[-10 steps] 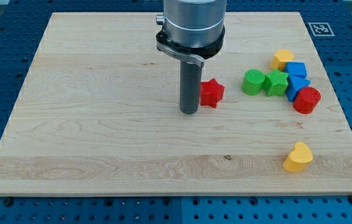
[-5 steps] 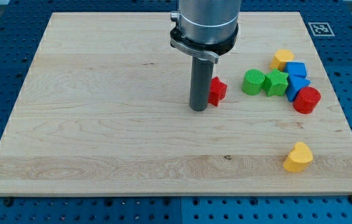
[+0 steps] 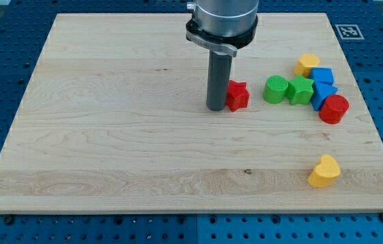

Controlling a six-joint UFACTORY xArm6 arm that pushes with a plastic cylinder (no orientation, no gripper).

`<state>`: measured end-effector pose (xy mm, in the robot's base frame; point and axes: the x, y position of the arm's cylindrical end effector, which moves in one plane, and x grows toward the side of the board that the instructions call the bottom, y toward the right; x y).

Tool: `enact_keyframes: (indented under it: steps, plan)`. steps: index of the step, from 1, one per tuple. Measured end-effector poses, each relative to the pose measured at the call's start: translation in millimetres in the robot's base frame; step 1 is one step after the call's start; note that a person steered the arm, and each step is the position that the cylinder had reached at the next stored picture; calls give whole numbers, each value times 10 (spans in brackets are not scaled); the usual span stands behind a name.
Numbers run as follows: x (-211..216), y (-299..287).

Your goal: Move red star towards green circle

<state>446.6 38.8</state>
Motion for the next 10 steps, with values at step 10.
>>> enact_keyframes:
  steps: [10]
  plan:
    - [292,541]
